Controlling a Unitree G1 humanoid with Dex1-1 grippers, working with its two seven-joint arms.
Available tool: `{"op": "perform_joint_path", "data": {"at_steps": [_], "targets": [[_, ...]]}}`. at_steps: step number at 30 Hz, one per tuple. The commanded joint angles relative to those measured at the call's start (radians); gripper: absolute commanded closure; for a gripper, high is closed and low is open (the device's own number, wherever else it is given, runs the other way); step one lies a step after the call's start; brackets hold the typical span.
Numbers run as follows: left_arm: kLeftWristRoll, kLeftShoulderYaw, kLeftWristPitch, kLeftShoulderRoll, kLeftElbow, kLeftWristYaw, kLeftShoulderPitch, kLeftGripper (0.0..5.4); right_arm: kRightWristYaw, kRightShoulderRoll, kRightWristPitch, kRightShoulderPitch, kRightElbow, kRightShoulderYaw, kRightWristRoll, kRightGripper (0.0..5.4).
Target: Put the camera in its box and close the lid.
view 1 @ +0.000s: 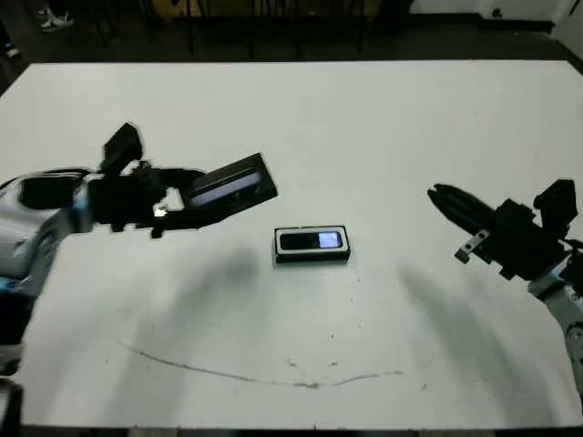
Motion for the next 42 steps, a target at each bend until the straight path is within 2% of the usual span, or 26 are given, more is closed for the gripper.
{"op": "perform_joint_path", "data": {"at_steps": [1,8,14,21,31,35,42], "targets": [[0.058,-0.049,-0.013,-0.033,0.082,-0.013,-0.045,2.64,-0.002,-0.009,0.023,0.007,0.0,-0.001,0.003,5.4],[0.121,-0.102,-0.042,-0.1,0.222,-0.064,-0.112,2.64,-0.013,0.002,0.029,0.018,-0.007,-0.001,0.01,5.4],[0.156,-0.122,-0.019,-0.144,0.33,-0.095,-0.162,2.64,-0.025,0.001,0.031,0.017,-0.021,0.009,0.001,5.4],[0.137,-0.103,0.011,-0.174,0.459,-0.203,-0.204,2.64,-0.037,0.003,0.055,0.018,-0.033,0.016,0.003,5.4],[0.149,-0.085,0.001,-0.233,0.617,-0.284,-0.237,2.64,-0.024,-0.009,0.043,0.011,-0.023,0.035,-0.014,5.4],[0.167,-0.091,0.008,-0.252,0.644,-0.289,-0.242,2.64,-0.029,-0.019,0.072,0.011,-0.035,0.034,-0.009,5.4],[0.159,-0.078,0.008,-0.283,0.661,-0.307,-0.237,2.64,-0.025,-0.015,0.044,0.016,-0.025,0.034,-0.023,5.4]]}}
